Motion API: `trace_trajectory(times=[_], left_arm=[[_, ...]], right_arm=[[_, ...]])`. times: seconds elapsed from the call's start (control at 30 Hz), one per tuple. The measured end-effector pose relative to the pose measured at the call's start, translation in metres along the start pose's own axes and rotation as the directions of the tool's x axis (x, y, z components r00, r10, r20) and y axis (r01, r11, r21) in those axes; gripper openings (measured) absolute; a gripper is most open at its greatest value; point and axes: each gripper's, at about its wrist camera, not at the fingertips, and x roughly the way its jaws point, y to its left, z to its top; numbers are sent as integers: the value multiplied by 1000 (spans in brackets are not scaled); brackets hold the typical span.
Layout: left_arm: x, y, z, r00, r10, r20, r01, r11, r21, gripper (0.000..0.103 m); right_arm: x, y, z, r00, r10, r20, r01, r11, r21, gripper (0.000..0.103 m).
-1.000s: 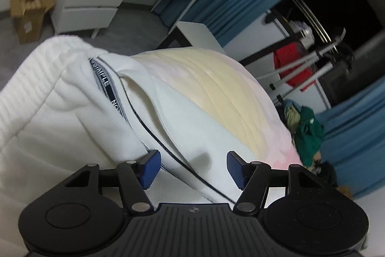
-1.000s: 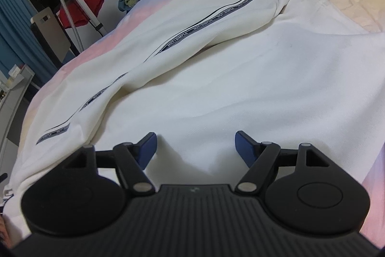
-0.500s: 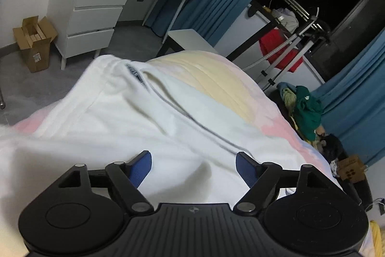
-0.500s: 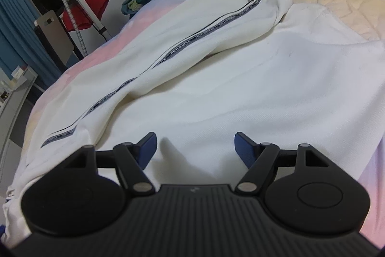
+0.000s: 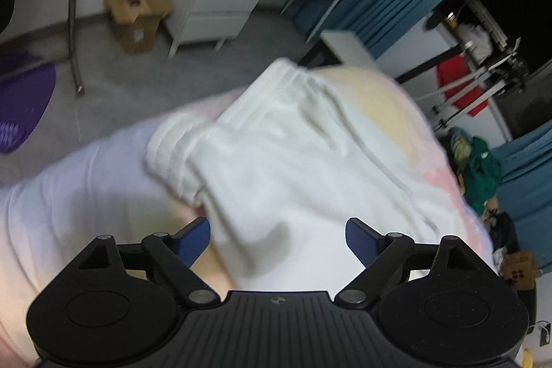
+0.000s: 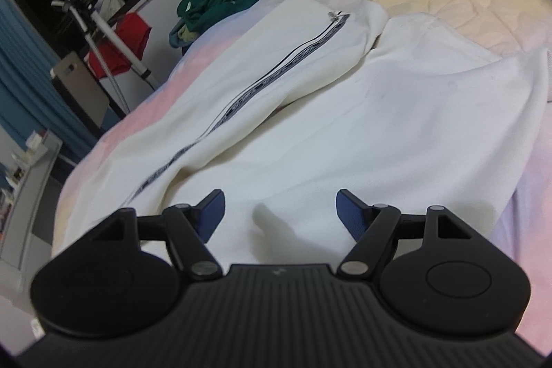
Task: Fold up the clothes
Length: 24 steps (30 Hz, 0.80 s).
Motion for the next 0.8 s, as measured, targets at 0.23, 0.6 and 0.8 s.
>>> trace_trajectory(times=[0.23,0.6,0.8], left_arm=[[38,39,-1,998,5,-70,-20,978,-206,85],[43,50,-5,989,-149,20,148,947,-284,77],[38,54,-4,969,-243,54,248,920,-303,75]], right_arm=[[-14,-26,14,1000,16,19,-18,997,75,74],[-72,-166,45,964,-190,187,54,826,561,75],[-28,-201,52,987,-120,103,24,758,651,75]])
